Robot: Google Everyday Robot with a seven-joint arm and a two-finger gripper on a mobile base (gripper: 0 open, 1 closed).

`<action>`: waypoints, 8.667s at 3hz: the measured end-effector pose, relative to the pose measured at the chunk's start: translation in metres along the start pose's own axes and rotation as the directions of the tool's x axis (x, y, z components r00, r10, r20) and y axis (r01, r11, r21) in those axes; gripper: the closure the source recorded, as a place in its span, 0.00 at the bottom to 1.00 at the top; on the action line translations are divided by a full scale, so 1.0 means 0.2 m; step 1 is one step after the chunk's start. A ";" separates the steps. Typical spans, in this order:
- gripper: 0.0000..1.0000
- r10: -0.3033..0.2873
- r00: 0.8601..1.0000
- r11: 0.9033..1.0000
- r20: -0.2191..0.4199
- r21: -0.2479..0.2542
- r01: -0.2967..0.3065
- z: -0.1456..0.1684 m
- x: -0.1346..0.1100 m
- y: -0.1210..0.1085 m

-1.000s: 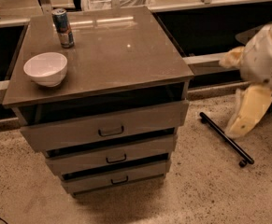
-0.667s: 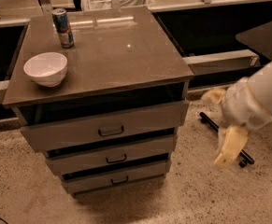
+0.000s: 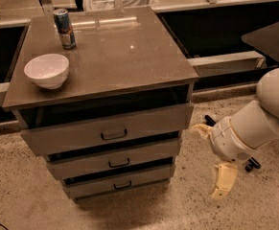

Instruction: Open bottom drawer

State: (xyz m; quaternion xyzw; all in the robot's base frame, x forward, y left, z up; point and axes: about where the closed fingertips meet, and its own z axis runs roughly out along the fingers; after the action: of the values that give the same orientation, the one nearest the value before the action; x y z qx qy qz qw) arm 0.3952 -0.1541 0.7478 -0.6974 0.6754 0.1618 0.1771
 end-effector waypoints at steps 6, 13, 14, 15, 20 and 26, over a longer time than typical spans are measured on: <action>0.00 -0.147 0.957 0.964 0.250 0.253 0.082 1.21 0.26 -0.58; 0.00 -0.239 0.964 0.966 0.117 0.132 0.223 2.32 1.08 -0.70; 0.00 -0.251 0.962 0.961 0.109 0.145 0.234 2.42 1.07 -0.80; 0.00 -0.212 0.972 0.971 0.105 0.140 0.196 2.54 1.10 -0.92; 0.28 -0.144 0.978 0.982 0.148 0.143 0.122 2.56 1.16 -1.07; 0.30 -0.207 0.971 0.972 0.122 -0.090 0.219 2.66 1.16 -0.66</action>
Offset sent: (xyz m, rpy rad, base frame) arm 0.1063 0.1086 -0.1748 0.2309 -0.4260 -0.0651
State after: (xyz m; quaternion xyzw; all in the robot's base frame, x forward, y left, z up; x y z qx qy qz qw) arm 0.5419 -0.1083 0.1732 -0.7638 0.5764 0.2154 0.1949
